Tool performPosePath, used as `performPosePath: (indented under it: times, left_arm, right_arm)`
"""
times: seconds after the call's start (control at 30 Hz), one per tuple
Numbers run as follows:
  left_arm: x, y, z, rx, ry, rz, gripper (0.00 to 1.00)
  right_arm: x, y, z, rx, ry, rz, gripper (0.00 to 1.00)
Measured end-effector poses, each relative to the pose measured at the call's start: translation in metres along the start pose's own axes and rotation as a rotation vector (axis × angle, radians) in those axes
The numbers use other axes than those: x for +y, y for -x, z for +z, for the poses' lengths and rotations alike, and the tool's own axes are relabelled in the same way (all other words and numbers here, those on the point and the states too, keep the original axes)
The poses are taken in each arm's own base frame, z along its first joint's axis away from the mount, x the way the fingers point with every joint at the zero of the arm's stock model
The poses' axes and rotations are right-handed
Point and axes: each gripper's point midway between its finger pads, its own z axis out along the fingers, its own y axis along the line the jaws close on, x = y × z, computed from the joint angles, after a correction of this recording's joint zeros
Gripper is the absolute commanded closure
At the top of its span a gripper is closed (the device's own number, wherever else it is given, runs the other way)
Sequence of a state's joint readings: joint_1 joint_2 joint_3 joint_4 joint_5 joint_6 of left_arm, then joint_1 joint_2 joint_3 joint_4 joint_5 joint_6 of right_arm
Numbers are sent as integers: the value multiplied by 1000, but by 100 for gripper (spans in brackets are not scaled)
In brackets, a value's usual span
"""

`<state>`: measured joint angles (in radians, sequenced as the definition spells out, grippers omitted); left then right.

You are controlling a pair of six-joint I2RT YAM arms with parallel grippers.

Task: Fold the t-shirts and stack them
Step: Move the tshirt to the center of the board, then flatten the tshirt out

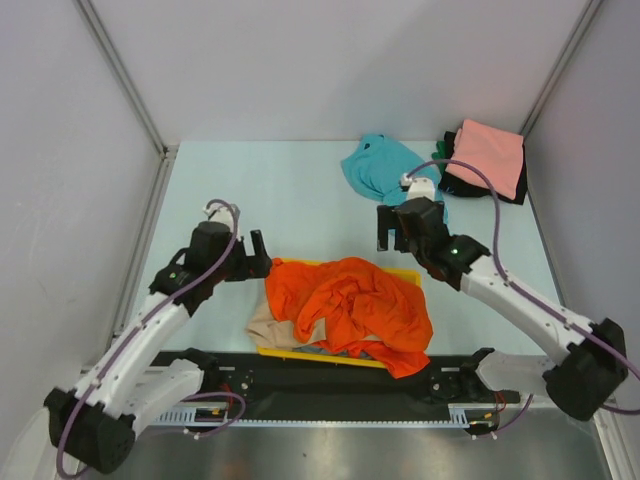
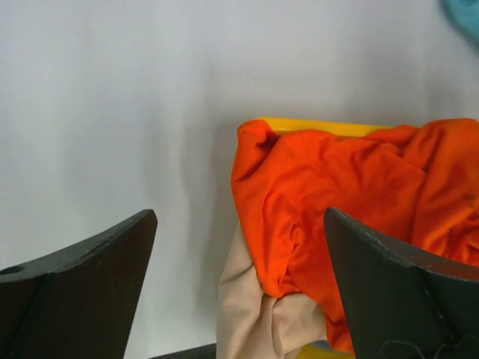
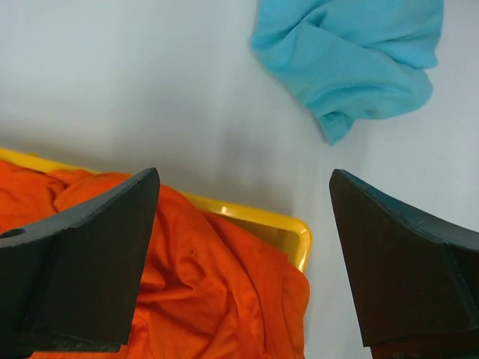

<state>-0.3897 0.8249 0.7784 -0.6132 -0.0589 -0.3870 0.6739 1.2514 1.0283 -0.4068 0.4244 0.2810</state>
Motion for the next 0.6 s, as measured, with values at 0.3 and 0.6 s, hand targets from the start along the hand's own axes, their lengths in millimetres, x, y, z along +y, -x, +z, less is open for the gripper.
performPosePath:
  times: [0.3,0.6]
  left_arm:
    - [3,-92,69,360,37,-123,42]
    - [-13,-120,97,473,-56,-193,100]
  right_arm:
    - [-17,39,-61,-181,73,160,0]
    - [-25,11,-61,-136,71,152,0]
